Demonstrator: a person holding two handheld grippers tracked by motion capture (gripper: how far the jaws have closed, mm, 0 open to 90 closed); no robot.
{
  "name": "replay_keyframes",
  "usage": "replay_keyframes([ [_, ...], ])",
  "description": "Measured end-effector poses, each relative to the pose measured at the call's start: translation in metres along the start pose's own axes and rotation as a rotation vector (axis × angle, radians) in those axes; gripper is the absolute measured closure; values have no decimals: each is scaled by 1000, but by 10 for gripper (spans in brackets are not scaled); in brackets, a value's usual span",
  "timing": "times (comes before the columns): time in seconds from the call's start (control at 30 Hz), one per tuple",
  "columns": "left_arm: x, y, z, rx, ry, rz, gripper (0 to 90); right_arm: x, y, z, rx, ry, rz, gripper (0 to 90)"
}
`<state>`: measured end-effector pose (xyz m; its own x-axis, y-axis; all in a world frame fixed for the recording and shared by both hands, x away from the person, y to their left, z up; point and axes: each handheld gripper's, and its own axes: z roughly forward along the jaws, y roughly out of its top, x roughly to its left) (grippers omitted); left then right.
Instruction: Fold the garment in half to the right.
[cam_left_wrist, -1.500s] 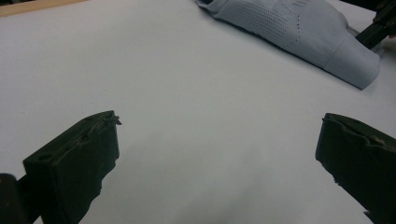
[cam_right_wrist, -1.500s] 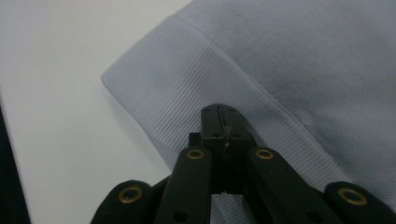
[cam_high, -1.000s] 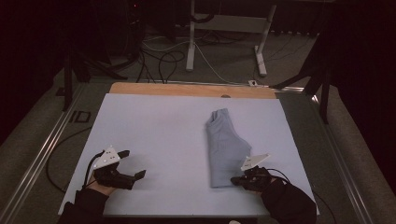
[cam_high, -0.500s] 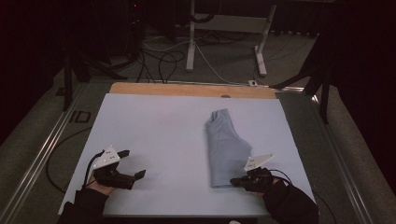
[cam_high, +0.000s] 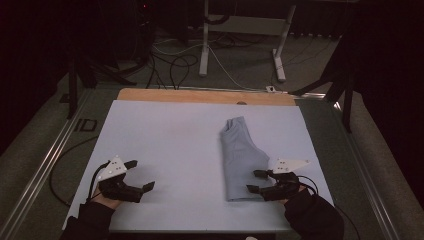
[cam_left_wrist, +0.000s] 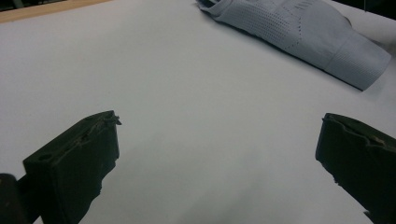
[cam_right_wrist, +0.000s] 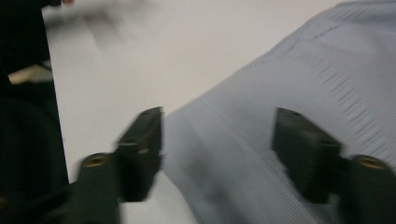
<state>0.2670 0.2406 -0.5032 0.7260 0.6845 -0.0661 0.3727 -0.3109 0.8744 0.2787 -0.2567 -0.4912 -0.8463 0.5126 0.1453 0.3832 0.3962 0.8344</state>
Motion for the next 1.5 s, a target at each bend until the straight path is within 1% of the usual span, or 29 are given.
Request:
replay_keyframes([
  [0.03, 0, 0, 0, -1, 0, 0, 5, -3, -1, 0, -21, 0, 25, 141],
  [0.07, 0, 0, 0, -1, -1, 3, 5, -3, -1, 0, -21, 0, 25, 141],
  [0.1, 0, 0, 0, 0, -3, 3, 4, -4, -1, 0, -27, 11, 22, 114],
  [0.17, 0, 0, 0, 0, -2, 1, 4, -4, -2, -1, -38, 0, 18, 98],
  [0.23, 0, -1, 0, 0, -4, 4, 5, -6, -3, 0, -43, -10, 28, 95],
  [0.27, 0, -1, 0, 5, -4, 10, 5, -8, -4, 1, -40, 5, 32, 94],
  [0.33, 1, -2, 0, 8, -3, 10, 5, -10, -6, 1, -50, -11, 25, 93],
  [0.4, 1, -2, 0, 8, -4, 10, 5, -13, -8, 2, -55, -9, 32, 90],
  [0.47, 1, -2, 0, 10, -9, 13, 5, -13, -9, 1, -55, -38, 13, 90],
  [0.5, 1, -2, 0, 8, -10, 11, 5, -13, -10, 0, -56, -41, 11, 90],
  [0.6, 1, -3, -1, 6, -14, 14, 5, -15, -13, -2, -63, -55, 23, 90],
  [0.7, 1, -3, -1, 2, -14, 12, 4, -16, -17, -3, -45, -81, 24, 89],
  [0.77, 2, -4, -2, 4, -15, 16, 5, -18, -19, -3, -33, -92, 39, 89],
  [0.8, 2, -4, -2, 5, -16, 16, 4, -18, -20, -4, -33, -108, 32, 89],
  [0.83, 2, -4, -2, 3, -15, 16, 5, -18, -21, -4, -38, -113, 29, 89],
  [0.93, 3, -5, -3, 3, -14, 16, 4, -20, -25, -6, -47, -139, 38, 89],
  [0.97, 3, -6, -3, 4, -12, 16, 4, -20, -26, -7, -47, -143, 41, 89],
  [1.03, 3, -6, -4, 0, -12, 13, 5, -20, -28, -9, -55, -131, 54, 89],
  [1.13, 3, -6, -5, 1, -11, 19, 5, -19, -31, -11, -55, -146, 56, 89],
  [1.3, 4, -6, -6, -3, -6, 19, 5, -17, -38, -17, -71, -173, 68, 89],
  [1.5, 3, -6, -5, -4, -8, 21, 5, -16, -43, -19, -55, -197, 62, 90],
])
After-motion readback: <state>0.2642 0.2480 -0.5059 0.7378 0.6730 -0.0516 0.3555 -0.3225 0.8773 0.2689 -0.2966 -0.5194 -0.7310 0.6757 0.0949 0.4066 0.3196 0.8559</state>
